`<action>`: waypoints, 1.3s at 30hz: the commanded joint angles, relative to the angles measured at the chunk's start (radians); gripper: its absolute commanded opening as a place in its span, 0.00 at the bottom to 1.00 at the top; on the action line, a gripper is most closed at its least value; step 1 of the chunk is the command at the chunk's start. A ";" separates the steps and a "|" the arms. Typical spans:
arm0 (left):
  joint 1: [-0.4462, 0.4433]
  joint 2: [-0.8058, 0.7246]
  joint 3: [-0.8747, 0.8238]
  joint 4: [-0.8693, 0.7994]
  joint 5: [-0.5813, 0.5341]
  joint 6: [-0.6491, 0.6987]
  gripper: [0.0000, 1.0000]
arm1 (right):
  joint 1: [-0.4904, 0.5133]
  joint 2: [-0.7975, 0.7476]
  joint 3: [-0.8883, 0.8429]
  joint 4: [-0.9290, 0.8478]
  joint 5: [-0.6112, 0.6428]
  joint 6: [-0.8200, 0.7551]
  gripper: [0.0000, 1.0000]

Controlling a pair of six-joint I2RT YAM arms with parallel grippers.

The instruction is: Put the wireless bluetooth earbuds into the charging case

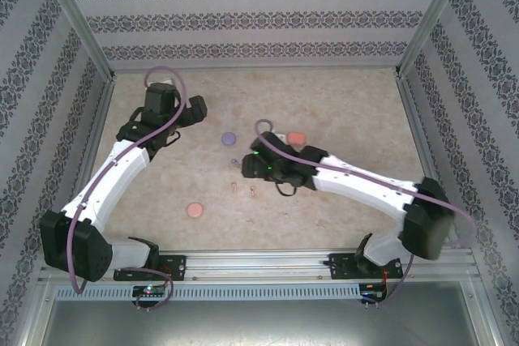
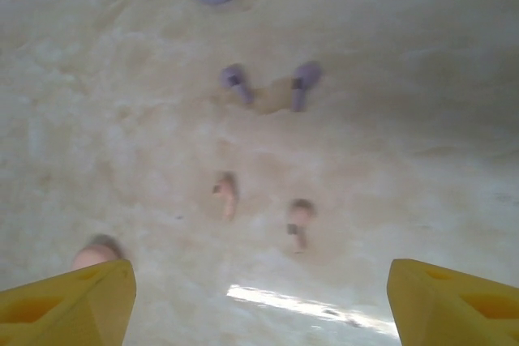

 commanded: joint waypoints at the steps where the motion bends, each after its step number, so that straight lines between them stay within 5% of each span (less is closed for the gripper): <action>1: 0.075 -0.029 -0.028 0.028 0.038 -0.088 0.99 | 0.067 0.123 0.128 -0.022 0.035 0.103 0.80; 10: 0.279 -0.067 -0.088 0.037 0.143 -0.230 0.99 | 0.193 0.488 0.513 -0.215 -0.012 0.316 0.78; 26: 0.421 -0.113 -0.115 0.043 0.219 -0.275 0.99 | 0.277 0.846 0.965 -0.507 -0.018 0.363 0.77; 39: 0.457 -0.128 -0.166 0.103 0.258 -0.312 0.99 | 0.287 0.991 1.111 -0.589 -0.019 0.360 0.76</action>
